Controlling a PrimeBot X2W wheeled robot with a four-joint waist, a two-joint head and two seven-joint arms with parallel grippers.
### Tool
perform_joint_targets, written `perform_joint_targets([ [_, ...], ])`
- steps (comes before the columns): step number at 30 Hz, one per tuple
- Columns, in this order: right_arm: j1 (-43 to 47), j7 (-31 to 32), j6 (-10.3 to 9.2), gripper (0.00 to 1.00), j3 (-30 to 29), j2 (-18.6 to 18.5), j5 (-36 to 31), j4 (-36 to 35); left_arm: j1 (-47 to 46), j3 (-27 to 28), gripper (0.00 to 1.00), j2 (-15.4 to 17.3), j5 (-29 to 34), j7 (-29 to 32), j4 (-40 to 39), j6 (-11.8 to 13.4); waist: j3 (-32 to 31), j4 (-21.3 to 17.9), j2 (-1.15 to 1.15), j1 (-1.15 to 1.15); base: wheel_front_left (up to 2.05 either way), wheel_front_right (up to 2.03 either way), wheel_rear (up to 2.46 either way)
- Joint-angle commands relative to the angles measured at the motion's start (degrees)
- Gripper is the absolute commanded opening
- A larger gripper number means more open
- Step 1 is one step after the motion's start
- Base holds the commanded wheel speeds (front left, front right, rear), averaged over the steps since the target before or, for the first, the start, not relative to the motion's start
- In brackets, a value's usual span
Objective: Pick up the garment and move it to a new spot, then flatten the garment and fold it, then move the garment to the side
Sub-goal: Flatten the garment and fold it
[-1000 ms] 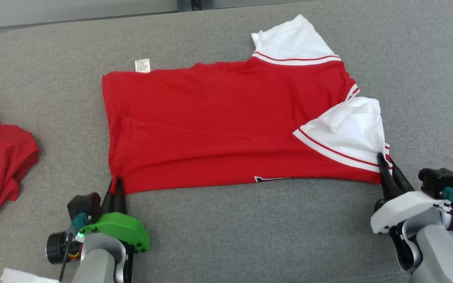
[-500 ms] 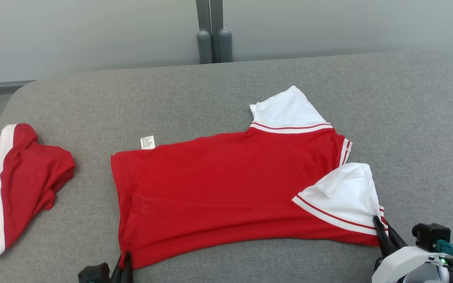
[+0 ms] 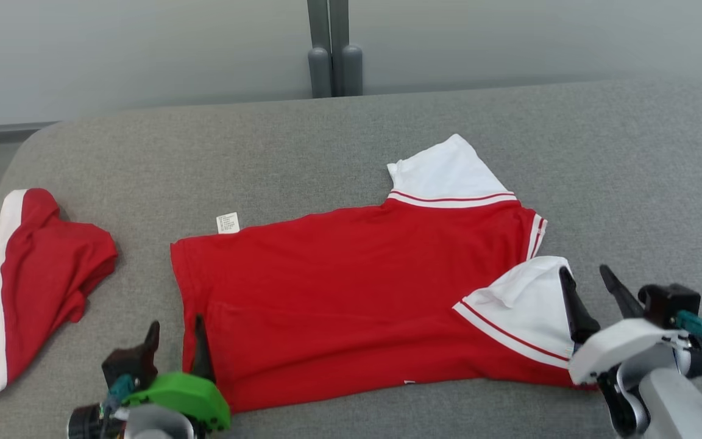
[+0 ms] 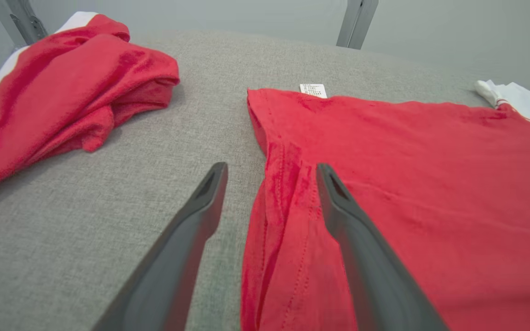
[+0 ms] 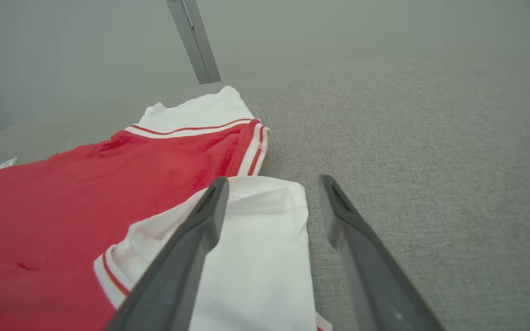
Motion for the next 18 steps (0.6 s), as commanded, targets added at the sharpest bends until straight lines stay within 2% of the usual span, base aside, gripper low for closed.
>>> perform_joint_targets([
  [1,-2.4,0.0,-0.08,1.0,0.5,-0.3,-0.6,0.3,-2.9,0.4,1.0,0.3,0.3,0.0,1.1,0.2,2.4,0.0,0.0,0.0,0.0,0.0,0.0],
  [9,-15.0,0.0,-0.08,1.0,7.2,-1.6,-0.9,5.0,-19.3,1.0,1.0,0.5,-0.9,0.9,14.9,0.0,8.4,0.0,0.0,0.0,0.0,0.0,0.0],
  [18,-26.8,0.8,-0.08,1.0,14.0,-2.1,0.4,11.3,-31.6,1.0,1.0,0.6,-1.5,2.1,25.7,2.3,14.9,0.7,0.0,0.0,0.0,0.0,0.0],
])
